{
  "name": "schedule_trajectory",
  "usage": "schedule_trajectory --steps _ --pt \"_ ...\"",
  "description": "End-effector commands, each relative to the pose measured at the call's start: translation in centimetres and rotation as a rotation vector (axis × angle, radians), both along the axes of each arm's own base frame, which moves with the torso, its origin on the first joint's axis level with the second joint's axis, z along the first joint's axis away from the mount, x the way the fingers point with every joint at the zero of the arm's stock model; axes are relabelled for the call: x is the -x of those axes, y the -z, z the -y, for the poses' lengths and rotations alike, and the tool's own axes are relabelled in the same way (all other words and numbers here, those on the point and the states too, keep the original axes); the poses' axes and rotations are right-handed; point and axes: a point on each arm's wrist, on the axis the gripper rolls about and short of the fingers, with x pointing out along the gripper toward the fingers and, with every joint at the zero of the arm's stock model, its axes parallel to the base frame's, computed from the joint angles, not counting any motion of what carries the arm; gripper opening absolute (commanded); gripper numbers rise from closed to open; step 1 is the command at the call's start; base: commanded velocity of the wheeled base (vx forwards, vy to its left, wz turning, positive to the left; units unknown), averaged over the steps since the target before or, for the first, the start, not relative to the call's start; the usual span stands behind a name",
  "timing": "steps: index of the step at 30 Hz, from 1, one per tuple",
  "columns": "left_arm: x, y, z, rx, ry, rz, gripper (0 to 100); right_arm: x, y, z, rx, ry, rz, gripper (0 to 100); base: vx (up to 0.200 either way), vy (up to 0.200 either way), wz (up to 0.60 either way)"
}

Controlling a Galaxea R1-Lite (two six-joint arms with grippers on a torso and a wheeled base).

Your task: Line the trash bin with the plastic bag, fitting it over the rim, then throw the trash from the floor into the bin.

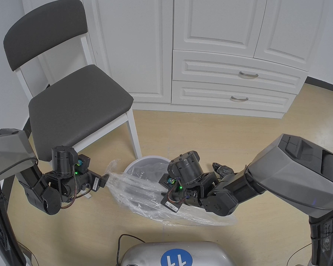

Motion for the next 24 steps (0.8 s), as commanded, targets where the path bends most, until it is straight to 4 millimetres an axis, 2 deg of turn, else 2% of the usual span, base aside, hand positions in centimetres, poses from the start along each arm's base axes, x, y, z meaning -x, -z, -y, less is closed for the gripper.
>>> schedule_trajectory --steps 1,2,5,7,8,9,10,11,13,15,16,22,24 --pt "0.0 0.0 -0.1 0.000 -0.003 0.001 100 -1.2 -0.5 -0.4 -0.037 0.031 0.026 0 0.000 0.000 0.00" --pt "0.0 0.0 -0.1 0.000 -0.003 0.001 100 -1.9 -1.2 -0.8 -0.074 0.058 0.045 0 0.000 0.000 0.00" --pt "-0.1 0.0 -0.1 0.000 -0.003 0.001 100 -3.0 -1.1 -2.1 -0.133 0.141 0.076 0 0.000 0.000 0.00" --pt "-0.1 0.0 -0.1 0.000 -0.003 0.001 100 -3.0 -1.1 -2.1 -0.133 0.141 0.076 0 0.000 0.000 0.00" --pt "-0.1 -0.1 0.1 0.005 0.000 0.008 100 -4.8 -0.5 -4.3 -0.237 0.238 0.145 0 0.000 0.000 0.00" --pt "-0.1 -0.1 0.1 0.008 0.001 0.018 100 -5.6 -0.3 -5.1 -0.279 0.266 0.178 0 0.000 0.000 0.00" --pt "-0.1 -0.1 0.1 0.008 0.001 0.018 100 -5.6 -0.3 -5.1 -0.279 0.266 0.178 0 0.000 0.000 0.00" --pt "-0.2 -0.3 0.2 0.017 0.001 0.045 100 -7.1 0.0 -6.3 -0.344 0.310 0.244 0 0.000 0.000 0.00" --pt "-0.5 -0.5 0.2 0.028 0.000 0.083 100 -8.8 0.2 -7.4 -0.402 0.361 0.314 0 0.000 0.000 0.00" --pt "-0.6 -0.6 0.2 0.035 -0.001 0.109 100 -9.3 2.0 -7.3 -0.381 0.387 0.317 0 0.000 0.000 0.00" --pt "-0.6 -0.7 0.2 0.039 -0.001 0.121 100 -9.4 2.0 -7.2 -0.387 0.394 0.325 0 0.000 0.000 0.00" --pt "-0.9 -1.3 0.7 0.082 0.001 0.169 100 -9.8 0.6 -7.1 -0.490 0.409 0.404 0 0.000 0.000 0.00" --pt "-0.9 -1.6 1.4 0.132 0.008 0.200 100 -10.3 -0.7 -6.5 -0.536 0.426 0.446 0 0.000 0.000 0.00"
